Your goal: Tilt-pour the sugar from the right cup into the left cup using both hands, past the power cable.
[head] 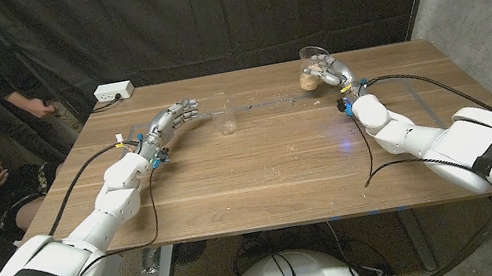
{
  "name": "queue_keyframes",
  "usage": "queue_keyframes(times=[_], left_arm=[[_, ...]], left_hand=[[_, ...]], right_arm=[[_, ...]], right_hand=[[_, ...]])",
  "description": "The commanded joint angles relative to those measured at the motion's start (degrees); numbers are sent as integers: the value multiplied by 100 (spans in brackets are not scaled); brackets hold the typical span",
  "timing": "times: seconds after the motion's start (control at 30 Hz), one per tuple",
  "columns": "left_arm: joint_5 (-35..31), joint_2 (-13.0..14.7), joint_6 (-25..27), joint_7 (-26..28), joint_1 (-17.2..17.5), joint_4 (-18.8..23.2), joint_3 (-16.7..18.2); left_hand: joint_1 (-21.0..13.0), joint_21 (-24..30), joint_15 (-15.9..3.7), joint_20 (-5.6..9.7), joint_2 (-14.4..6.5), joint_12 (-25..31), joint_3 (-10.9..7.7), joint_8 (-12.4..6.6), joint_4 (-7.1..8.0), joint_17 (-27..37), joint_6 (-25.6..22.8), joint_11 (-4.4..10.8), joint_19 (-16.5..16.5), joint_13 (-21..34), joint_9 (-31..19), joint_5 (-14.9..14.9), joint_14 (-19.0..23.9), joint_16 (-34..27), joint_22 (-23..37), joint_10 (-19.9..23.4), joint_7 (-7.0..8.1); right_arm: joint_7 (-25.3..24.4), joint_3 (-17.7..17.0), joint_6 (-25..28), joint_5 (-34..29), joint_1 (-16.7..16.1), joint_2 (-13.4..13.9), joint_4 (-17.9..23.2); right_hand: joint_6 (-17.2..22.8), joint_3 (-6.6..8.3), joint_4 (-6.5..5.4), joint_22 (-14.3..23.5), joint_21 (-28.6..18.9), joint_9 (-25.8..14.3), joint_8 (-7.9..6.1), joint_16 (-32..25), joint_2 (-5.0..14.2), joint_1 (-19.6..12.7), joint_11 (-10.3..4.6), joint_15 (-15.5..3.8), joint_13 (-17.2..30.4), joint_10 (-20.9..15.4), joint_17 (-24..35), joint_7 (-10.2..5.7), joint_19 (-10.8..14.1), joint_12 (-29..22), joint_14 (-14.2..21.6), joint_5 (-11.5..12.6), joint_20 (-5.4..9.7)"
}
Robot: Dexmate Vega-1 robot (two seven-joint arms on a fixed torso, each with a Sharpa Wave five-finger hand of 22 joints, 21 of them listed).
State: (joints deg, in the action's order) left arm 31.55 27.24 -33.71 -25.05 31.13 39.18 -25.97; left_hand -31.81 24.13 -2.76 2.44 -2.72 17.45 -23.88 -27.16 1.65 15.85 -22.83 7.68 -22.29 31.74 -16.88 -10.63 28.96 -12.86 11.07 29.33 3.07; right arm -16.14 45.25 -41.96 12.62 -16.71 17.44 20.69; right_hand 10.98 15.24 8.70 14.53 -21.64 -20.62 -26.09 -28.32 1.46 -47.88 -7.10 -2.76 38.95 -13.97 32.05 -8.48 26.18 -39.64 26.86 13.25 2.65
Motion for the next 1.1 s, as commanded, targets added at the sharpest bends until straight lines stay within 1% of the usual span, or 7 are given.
queue_keyframes(times=[0.03,0.1,0.2,0.27,0.4,0.6,1.1], left_arm=[[-106,15,-348,-152,-95,-226,-43],[-106,45,-361,-155,-61,-175,-40],[-178,123,-405,-120,-21,-101,-66],[-245,217,-448,-80,32,-10,-80],[-278,329,-425,29,148,181,-68],[-511,535,-523,291,290,386,-104],[-1059,714,-909,633,203,226,-296]], left_hand=[[-19,-22,-612,75,59,26,-10,11,-48,6,22,27,-53,33,-20,-18,5,20,7,-30,24],[-29,-30,-597,72,133,7,7,34,-83,2,77,30,-46,36,-19,-18,-22,35,6,-80,28],[-21,-58,-555,49,378,-29,93,95,-161,-3,228,-2,-16,44,-15,-28,-168,90,3,-177,61],[41,-106,-539,13,643,-125,215,200,-209,6,492,-17,46,54,-15,-84,-333,126,3,-424,101],[87,-169,-521,-30,879,-200,332,332,-256,17,849,-3,132,66,-24,-180,-534,158,3,-620,131],[148,-240,-513,-93,1010,-314,434,465,-264,35,1241,6,217,80,-51,-305,-801,193,2,-952,188],[197,-369,-410,-201,1140,-433,597,662,-294,56,1883,20,344,102,-113,-491,-1264,226,-10,-1409,233]], right_arm=[[-167,-29,-421,-175,-37,194,34],[-194,-37,-470,-201,-54,211,39],[-213,-51,-522,-232,-75,230,44],[-222,-54,-544,-258,-86,251,49],[-222,-70,-576,-285,-99,270,54],[-239,-59,-689,-378,-103,317,71],[-407,-60,-987,-628,-139,417,148]], right_hand=[[63,-2,-11,12,-32,-31,-37,6,54,-42,-1,-1052,40,-57,17,-4,43,-53,85,-10,754],[66,-4,-12,13,-34,-36,-43,6,56,-45,1,-1052,46,-64,20,-4,42,-61,97,-10,754],[70,-10,-15,17,-43,-49,-59,13,58,-53,-27,-1053,63,-77,27,2,51,-80,117,-13,756],[81,-13,-17,19,-46,-55,-70,18,59,-54,-15,-1052,71,-86,29,5,50,-91,123,-14,752],[120,-23,-20,23,-52,-69,-100,34,55,-56,-18,-1051,90,-94,33,-5,49,-109,131,-18,751],[117,-29,-26,27,-59,-82,-114,41,63,-61,-26,-1054,108,-120,42,-1,50,-135,154,-20,752],[180,-52,-34,39,-81,-120,-181,69,68,-76,-28,-1055,162,-148,64,0,54,-190,215,-21,755]])
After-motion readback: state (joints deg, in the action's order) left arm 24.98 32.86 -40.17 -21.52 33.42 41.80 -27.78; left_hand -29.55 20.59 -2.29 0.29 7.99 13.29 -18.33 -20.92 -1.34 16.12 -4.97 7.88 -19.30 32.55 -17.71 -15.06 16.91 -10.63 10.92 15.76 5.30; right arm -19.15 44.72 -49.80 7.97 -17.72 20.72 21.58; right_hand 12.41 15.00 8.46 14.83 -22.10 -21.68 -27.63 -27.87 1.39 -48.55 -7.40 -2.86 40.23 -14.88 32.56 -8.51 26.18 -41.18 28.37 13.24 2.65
